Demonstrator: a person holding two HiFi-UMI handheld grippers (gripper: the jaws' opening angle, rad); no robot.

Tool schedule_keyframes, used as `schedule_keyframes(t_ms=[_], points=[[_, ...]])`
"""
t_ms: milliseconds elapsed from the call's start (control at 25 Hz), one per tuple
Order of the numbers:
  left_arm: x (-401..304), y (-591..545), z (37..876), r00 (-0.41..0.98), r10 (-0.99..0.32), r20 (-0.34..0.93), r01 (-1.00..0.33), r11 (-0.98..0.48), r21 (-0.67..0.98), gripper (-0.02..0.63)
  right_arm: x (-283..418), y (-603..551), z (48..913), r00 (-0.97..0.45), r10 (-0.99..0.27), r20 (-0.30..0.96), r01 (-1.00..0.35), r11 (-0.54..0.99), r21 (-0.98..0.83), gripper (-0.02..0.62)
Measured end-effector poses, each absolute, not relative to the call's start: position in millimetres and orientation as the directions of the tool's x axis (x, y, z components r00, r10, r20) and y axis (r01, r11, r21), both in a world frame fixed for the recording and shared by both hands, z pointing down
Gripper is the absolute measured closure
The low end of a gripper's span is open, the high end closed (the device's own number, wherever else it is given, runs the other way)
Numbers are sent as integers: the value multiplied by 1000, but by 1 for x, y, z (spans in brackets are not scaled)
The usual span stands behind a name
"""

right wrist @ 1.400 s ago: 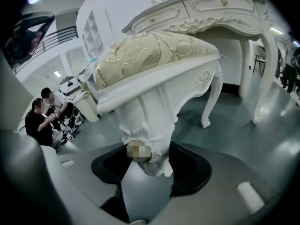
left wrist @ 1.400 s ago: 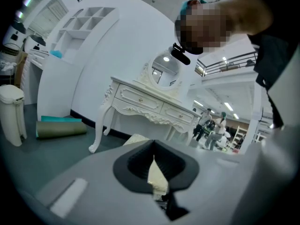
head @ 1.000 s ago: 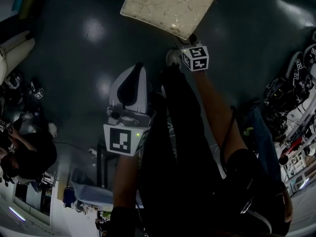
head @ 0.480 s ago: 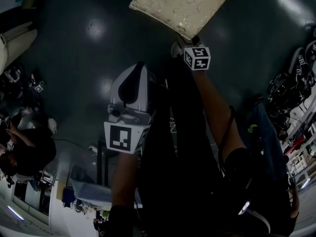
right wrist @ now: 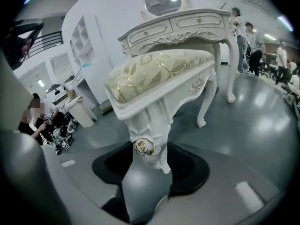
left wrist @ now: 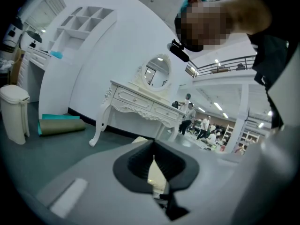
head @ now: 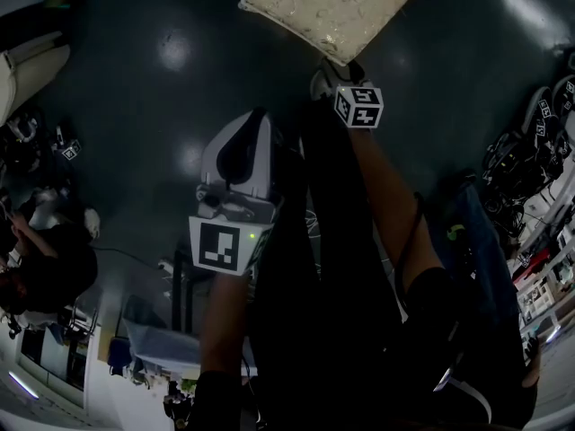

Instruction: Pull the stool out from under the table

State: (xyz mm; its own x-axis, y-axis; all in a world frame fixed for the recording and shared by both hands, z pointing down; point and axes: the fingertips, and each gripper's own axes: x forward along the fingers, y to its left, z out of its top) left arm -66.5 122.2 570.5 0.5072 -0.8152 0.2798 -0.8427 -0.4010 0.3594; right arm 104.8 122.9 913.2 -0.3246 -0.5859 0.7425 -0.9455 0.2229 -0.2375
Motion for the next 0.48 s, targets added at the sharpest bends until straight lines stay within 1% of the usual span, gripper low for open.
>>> schedule_keyframes(t_ms=[120, 280, 360, 440, 480], points=[[-63, 121, 553, 509, -815, 277, -842, -406, 355, 597, 109, 133, 896, -315, -582, 750, -949, 200, -244, 387], [-55, 112, 515, 501, -833, 234, -840, -403, 363, 597, 124, 142, 860, -287, -574, 767, -958, 156, -241, 439], [-49, 112, 494, 511, -828, 230, -836, -416, 357, 598, 130, 148, 836, -271, -568, 777, -962, 141, -233, 490], [-41, 112, 472, 519, -823, 231, -834, -427, 350, 598, 138, 154, 810, -256, -564, 785, -966, 129, -223, 576], [-37, 112, 461, 520, -823, 229, -834, -430, 347, 597, 142, 156, 797, -252, -564, 787, -967, 117, -226, 595]])
